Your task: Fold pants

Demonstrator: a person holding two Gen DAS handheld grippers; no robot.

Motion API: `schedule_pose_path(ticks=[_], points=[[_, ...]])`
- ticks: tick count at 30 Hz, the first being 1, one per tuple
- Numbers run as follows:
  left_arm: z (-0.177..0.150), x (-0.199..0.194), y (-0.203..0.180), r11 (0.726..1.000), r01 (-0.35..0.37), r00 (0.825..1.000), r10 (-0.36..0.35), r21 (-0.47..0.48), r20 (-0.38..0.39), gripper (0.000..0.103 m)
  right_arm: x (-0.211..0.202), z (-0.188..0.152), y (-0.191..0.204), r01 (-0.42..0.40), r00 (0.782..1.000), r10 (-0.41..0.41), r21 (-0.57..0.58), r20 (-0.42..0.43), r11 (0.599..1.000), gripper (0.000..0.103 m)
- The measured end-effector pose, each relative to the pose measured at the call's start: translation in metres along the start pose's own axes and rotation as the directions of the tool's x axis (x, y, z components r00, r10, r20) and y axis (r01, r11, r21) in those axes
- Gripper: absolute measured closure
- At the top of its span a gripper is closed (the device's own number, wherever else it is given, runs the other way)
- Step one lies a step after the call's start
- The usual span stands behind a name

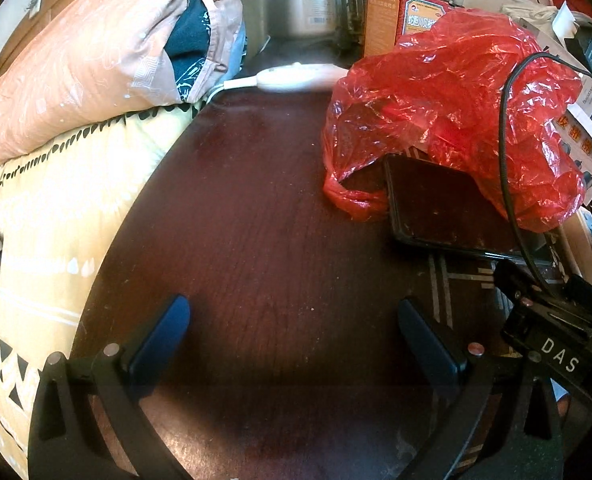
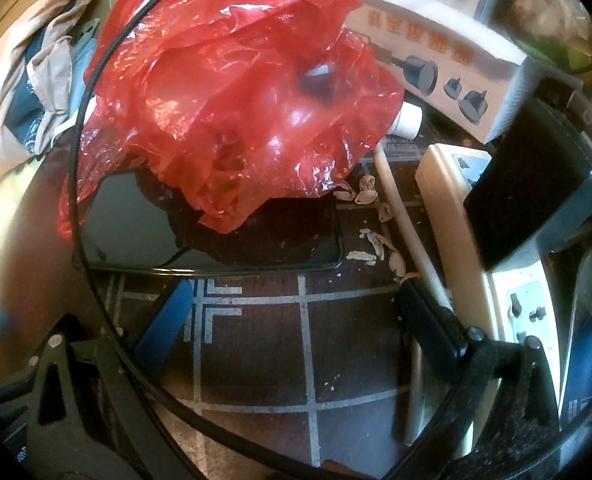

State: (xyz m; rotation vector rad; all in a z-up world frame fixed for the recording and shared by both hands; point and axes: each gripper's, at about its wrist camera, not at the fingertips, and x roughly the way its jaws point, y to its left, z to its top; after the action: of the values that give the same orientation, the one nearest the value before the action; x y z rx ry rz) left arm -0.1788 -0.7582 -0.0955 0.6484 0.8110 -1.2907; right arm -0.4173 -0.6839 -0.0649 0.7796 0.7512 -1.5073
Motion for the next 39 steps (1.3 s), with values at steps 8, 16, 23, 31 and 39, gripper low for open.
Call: schedule_pose_path(ticks=[8, 16, 23, 31, 39], points=[[0.000, 0.001, 0.000, 1.000, 0.000, 1.000, 0.000, 0.000, -0.001, 0.000, -0.003, -0.002, -0.004, 0.005, 1.000, -0.005, -0.001, 0.001, 1.000, 0.000], [0.000, 0.001, 0.000, 1.000, 0.000, 1.000, 0.000, 0.000, -0.002, 0.000, -0.004, -0.002, -0.008, 0.007, 1.000, -0.007, -0.001, 0.001, 1.000, 0.000], [0.000, 0.001, 0.000, 1.000, -0.001, 1.000, 0.001, 0.000, -0.002, 0.000, -0.004, -0.002, -0.010, 0.008, 1.000, -0.008, 0.000, 0.001, 1.000, 0.000], [0.000, 0.001, 0.000, 1.000, -0.001, 1.000, 0.001, 0.000, -0.002, 0.000, -0.003, -0.003, -0.006, 0.010, 1.000, -0.010, 0.000, 0.001, 1.000, 0.000], [0.000, 0.001, 0.000, 1.000, -0.001, 1.000, 0.001, 0.000, -0.003, 0.000, -0.002, -0.003, -0.004, 0.010, 1.000, -0.010, 0.000, 0.000, 1.000, 0.000]])
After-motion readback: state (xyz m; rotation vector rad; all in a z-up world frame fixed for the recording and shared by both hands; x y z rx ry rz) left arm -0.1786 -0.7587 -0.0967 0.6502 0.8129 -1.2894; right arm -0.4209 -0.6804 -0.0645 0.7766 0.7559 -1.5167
